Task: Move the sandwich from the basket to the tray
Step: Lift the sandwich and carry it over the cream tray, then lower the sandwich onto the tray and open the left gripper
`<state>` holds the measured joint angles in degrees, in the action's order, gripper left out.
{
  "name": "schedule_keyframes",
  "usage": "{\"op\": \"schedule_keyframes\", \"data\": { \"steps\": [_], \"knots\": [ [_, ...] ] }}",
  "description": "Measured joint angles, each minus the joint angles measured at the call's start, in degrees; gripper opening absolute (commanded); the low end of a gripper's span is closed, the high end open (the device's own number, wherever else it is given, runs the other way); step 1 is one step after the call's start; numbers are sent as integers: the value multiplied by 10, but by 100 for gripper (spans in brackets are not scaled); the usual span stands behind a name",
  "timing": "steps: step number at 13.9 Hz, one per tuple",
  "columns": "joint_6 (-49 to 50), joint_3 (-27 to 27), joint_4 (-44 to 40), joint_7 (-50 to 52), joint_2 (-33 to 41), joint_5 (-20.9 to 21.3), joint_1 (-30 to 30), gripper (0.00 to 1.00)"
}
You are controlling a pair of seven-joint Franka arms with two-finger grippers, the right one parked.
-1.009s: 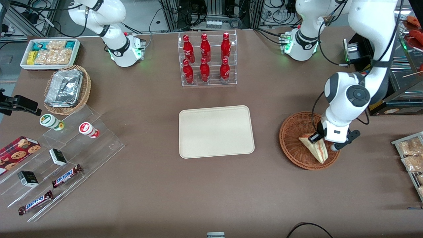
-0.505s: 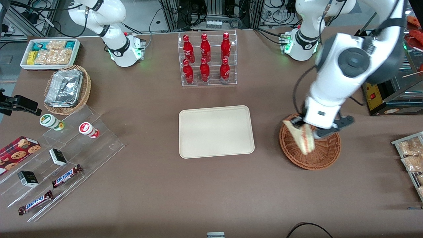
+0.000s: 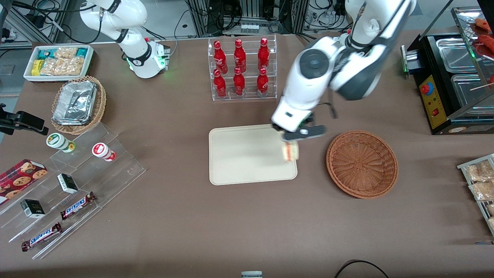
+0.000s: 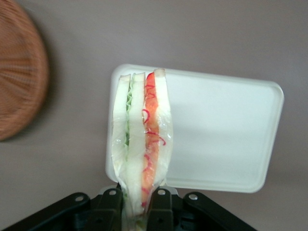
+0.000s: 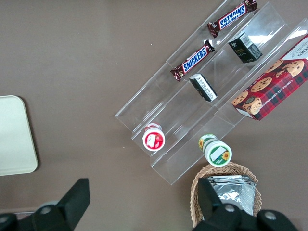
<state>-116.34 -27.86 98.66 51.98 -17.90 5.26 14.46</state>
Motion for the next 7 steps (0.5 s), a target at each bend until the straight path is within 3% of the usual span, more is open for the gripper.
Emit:
{"op": "schedule_keyframes", "data": {
  "steps": [7],
  "knots": [
    [-57, 1, -63, 61, -163, 107, 95, 0]
  ]
}}
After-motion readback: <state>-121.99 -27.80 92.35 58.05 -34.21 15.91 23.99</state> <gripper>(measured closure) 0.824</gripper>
